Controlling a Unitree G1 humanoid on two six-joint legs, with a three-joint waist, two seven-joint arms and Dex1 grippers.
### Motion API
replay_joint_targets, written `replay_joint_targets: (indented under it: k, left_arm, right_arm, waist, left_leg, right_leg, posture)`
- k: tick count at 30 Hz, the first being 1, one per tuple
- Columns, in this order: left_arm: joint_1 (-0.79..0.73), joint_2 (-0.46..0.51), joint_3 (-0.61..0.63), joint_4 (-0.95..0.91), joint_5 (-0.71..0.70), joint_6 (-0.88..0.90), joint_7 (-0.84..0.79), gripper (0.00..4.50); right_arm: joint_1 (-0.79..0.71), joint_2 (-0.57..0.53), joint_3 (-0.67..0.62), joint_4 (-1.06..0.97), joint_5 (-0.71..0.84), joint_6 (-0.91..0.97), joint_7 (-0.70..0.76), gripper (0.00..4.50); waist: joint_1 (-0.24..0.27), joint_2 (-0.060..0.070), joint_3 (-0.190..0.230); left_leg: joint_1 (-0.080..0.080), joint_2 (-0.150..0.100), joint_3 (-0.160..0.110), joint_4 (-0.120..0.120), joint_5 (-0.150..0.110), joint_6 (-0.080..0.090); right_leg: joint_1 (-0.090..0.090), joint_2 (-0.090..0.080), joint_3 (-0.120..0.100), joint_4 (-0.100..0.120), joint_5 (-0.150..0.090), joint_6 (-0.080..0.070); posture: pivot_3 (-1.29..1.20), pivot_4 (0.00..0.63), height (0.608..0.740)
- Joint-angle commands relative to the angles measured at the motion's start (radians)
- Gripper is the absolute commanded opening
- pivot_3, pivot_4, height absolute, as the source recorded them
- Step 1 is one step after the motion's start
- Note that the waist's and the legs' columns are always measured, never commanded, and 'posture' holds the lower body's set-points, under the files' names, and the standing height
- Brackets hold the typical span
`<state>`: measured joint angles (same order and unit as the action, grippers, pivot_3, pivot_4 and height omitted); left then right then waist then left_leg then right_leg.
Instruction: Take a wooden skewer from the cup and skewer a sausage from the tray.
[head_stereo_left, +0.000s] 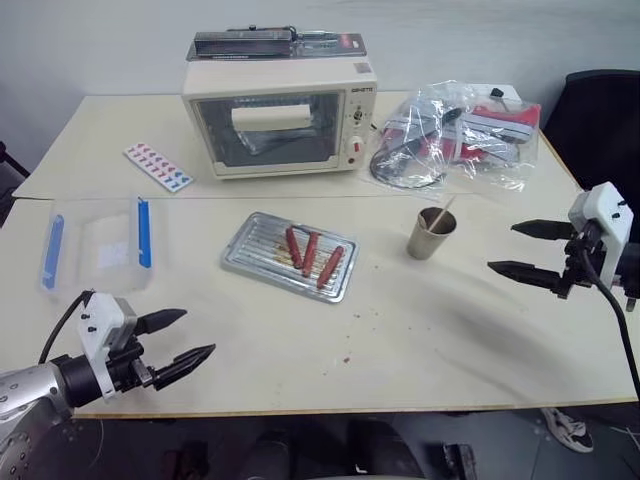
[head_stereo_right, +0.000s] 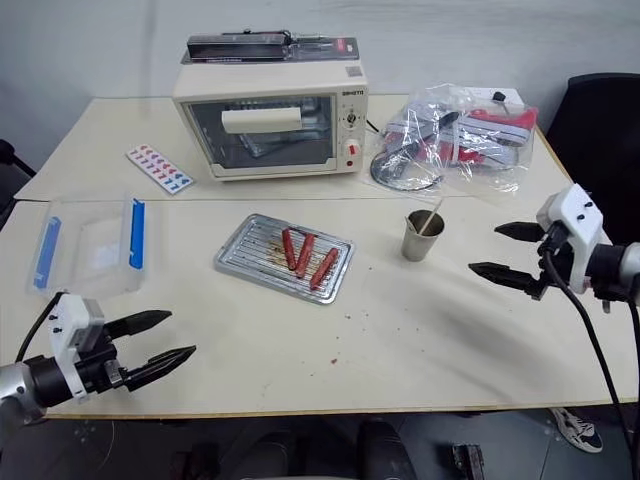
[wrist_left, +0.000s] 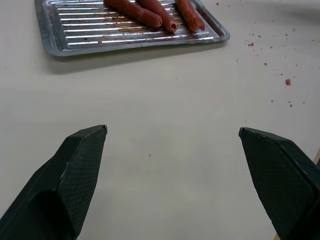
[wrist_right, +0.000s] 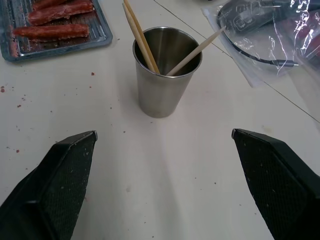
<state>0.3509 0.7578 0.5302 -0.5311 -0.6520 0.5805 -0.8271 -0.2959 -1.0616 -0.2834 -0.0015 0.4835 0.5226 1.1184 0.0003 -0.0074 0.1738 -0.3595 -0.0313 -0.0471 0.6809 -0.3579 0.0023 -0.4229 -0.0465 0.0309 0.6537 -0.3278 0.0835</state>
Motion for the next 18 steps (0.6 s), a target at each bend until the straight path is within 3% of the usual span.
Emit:
replay_joint_targets:
  k: [1, 6, 14, 18]
  left_arm:
    - [0.008, 0.002, -0.008, -0.008, 0.013, -0.009, 0.005, 4.46]
    - [-0.002, -0.018, -0.013, -0.014, 0.011, -0.003, 0.037, 4.46]
    - [-0.056, -0.019, -0.07, -0.004, 0.03, -0.021, 0.05, 4.46]
    - [-0.172, -0.034, -0.128, -0.023, -0.088, 0.057, 0.058, 4.46]
  right_arm:
    - [0.035, -0.006, -0.035, -0.05, 0.025, 0.002, 0.024, 4.5]
    - [0.07, 0.004, -0.042, -0.098, 0.046, 0.022, 0.018, 4.5]
    - [0.14, 0.071, -0.088, -0.241, 0.102, 0.128, -0.106, 4.5]
    - [0.184, 0.14, -0.108, -0.399, 0.099, 0.157, -0.244, 4.5]
  waist:
    - [0.0, 0.0, 0.0]
    - [-0.001, 0.0, 0.0]
    - [0.0, 0.0, 0.0]
    - [0.008, 0.0, 0.0]
  left_leg:
    - [0.0, 0.0, 0.0, 0.0, 0.0, 0.0]
    - [0.0, 0.0, 0.001, 0.0, 0.0, 0.0]
    - [0.0, 0.0, 0.001, -0.001, 0.0, 0.0]
    - [0.0, 0.0, 0.001, 0.0, 0.0, 0.0]
  right_leg:
    - [0.0, 0.0, 0.0, 0.0, 0.0, 0.0]
    - [0.0, 0.0, 0.001, 0.0, 0.0, 0.0]
    - [0.0, 0.0, 0.001, 0.0, 0.0, 0.0]
    - [0.0, 0.0, 0.001, 0.0, 0.0, 0.0]
  posture:
    - [0.0, 0.15, 0.74]
    - [0.0, 0.15, 0.74]
    - [0.0, 0.15, 0.74]
    - [0.0, 0.15, 0.74]
